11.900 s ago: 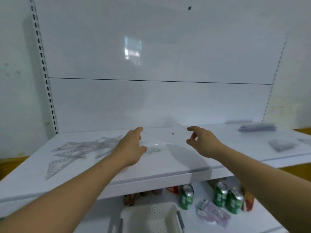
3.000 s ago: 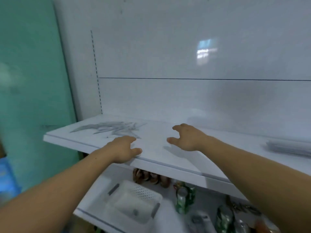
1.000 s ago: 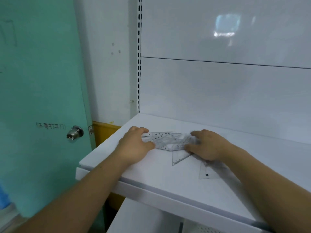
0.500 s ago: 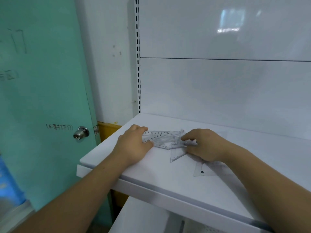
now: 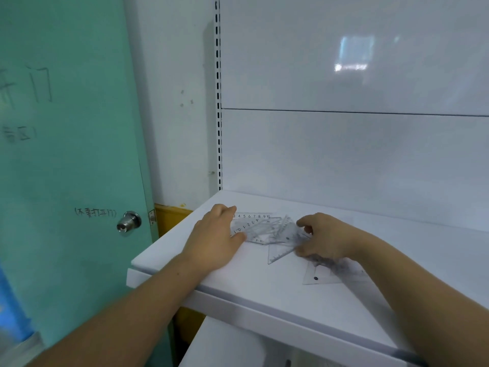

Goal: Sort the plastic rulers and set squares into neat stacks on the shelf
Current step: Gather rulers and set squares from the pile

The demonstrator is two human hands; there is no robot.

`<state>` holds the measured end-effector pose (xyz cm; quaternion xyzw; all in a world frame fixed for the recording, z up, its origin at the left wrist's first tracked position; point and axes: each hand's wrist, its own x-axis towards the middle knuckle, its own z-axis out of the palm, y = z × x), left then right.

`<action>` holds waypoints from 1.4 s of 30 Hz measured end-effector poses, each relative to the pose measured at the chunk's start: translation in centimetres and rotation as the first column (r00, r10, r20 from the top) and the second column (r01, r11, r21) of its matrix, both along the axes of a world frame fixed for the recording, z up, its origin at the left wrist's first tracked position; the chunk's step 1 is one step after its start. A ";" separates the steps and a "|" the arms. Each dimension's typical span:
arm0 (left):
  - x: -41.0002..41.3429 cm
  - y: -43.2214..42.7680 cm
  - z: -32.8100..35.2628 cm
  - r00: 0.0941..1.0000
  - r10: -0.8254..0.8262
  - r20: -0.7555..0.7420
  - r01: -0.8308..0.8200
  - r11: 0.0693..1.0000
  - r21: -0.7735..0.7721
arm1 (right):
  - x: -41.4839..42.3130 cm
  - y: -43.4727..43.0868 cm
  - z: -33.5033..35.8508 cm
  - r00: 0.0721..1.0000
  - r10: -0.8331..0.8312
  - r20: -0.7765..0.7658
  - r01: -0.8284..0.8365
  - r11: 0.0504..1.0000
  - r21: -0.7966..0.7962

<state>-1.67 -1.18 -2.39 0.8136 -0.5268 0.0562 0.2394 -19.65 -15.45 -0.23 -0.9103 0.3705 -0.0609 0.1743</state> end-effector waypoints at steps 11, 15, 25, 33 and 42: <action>1.5 1.2 3.5 0.999 0.034 0.013 -0.035 0.998 0.044 | 0.8 0.4 2.3 0.969 0.026 0.246 0.013 0.988 -0.154; 2.8 2.4 4.6 0.998 0.024 0.066 -0.027 0.999 0.035 | -0.4 1.3 3.5 0.974 0.045 0.220 0.017 0.962 -0.273; -5.5 -1.1 3.3 0.930 -0.362 -0.071 0.360 0.932 -0.041 | -11.2 4.2 1.8 0.943 -0.258 0.209 0.301 0.930 -0.210; -20.7 -2.4 3.0 0.780 -0.616 -0.109 0.615 0.787 -0.049 | -27.8 9.0 1.9 0.797 -0.541 0.271 0.596 0.777 -0.202; -43.5 -1.1 3.3 0.620 -0.767 -0.166 0.767 0.637 -0.081 | -51.0 17.5 2.7 0.632 -0.744 0.217 0.773 0.586 -0.242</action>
